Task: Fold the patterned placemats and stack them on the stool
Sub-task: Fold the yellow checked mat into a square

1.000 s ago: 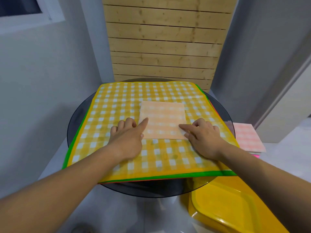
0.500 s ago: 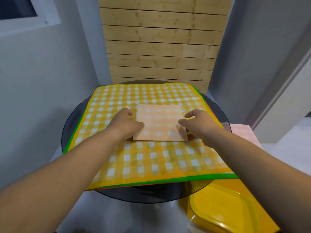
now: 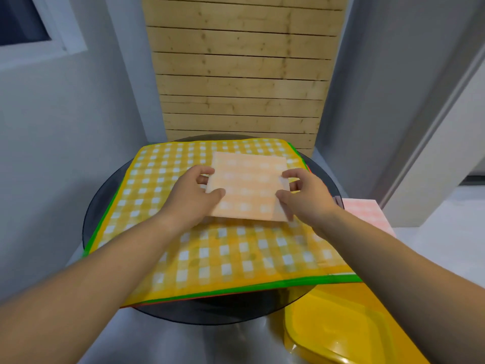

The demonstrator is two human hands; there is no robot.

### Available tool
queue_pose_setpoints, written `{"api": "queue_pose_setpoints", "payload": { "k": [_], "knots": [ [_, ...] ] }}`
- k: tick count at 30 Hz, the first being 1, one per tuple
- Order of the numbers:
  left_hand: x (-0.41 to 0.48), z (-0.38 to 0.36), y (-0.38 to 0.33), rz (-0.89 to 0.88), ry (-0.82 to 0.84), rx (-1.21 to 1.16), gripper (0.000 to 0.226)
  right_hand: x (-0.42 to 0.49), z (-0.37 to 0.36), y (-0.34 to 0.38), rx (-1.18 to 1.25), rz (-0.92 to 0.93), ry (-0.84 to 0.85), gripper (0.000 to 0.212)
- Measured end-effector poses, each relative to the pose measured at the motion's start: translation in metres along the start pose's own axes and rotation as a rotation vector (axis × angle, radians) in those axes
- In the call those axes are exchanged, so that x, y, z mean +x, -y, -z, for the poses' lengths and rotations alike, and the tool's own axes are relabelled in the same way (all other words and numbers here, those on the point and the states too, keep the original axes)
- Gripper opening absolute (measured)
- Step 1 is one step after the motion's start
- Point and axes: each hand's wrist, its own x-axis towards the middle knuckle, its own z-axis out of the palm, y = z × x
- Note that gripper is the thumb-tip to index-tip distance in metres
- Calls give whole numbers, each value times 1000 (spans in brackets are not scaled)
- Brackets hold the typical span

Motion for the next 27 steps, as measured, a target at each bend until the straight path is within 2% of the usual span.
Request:
{"api": "queue_pose_setpoints", "payload": {
  "k": [5, 9, 11, 13, 16, 19, 23, 27],
  "knots": [
    [-11, -38, -23, -103, 83, -68, 49, -13, 55, -9, 30, 77, -140, 41],
    [-22, -100, -53, -125, 138, -175, 66, -23, 118, -29, 123, 2, -233, 46],
    [-31, -138, -74, -128, 147, -231, 72, -33, 154, -46, 161, -31, -291, 38],
    [-45, -178, -93, -135, 158, -291, 67, -45, 187, -65, 199, -56, -336, 28],
    [-69, -241, -106, -128, 184, -369, 39, -60, 226, -95, 232, -110, -424, 26],
    [-88, -299, -102, -128, 180, -321, 34, -60, 247, -133, 177, -149, -484, 28],
    [-101, -356, -78, -63, 191, -267, 55, -49, 255, -185, 115, -207, -493, 30],
    [-95, -392, -44, 41, 218, -269, 63, -22, 241, -232, 72, -240, -491, 31]
  ]
}}
